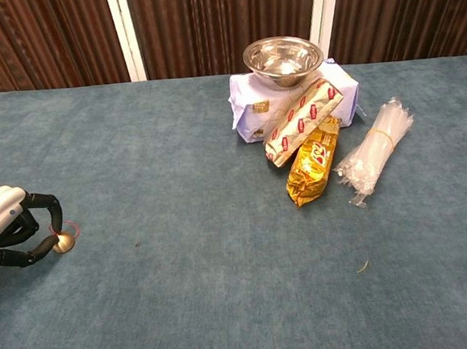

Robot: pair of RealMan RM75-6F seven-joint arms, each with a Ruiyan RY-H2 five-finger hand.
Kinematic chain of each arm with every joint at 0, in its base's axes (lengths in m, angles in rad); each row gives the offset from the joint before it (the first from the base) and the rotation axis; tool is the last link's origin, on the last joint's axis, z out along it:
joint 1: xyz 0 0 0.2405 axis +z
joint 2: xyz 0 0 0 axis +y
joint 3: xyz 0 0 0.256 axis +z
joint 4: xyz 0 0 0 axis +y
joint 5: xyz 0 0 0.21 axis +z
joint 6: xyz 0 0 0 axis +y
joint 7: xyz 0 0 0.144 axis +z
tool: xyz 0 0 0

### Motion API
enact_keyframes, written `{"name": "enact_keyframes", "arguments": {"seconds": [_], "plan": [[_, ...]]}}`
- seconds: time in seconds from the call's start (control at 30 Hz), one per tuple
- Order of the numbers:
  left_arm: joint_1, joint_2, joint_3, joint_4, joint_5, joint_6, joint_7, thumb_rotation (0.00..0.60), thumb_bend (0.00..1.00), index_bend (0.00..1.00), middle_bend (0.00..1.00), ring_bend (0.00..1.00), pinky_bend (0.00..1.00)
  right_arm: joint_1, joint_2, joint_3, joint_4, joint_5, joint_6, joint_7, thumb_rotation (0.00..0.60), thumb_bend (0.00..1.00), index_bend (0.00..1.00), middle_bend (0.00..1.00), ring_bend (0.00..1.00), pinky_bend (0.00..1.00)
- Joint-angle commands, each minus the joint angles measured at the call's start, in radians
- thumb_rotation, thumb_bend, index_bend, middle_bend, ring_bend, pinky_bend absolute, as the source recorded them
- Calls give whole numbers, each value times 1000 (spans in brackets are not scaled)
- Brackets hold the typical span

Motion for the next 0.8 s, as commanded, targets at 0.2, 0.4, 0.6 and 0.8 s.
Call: {"name": "enact_keyframes", "arguments": {"seconds": [0.2, 0.4, 0.6, 0.8], "plan": [[0, 3, 2, 0, -2, 2, -2, 600, 440, 729, 1000, 986, 1000, 0, -1, -1, 1, -2, 1, -2, 600, 212, 0, 0, 0, 0], [2, 4, 4, -1, -1, 10, -6, 600, 441, 784, 1000, 984, 1000, -1, -1, -3, 1, -4, 3, -1, 600, 212, 0, 0, 0, 0], [2, 9, 3, -5, -3, 14, -6, 600, 442, 803, 1000, 984, 1000, -1, -1, -2, 2, -4, 6, 1, 600, 212, 0, 0, 0, 0], [1, 17, 1, -15, -3, 21, -7, 600, 444, 807, 1000, 985, 1000, -1, -2, -3, 2, -4, 5, -1, 600, 212, 0, 0, 0, 0]]}}
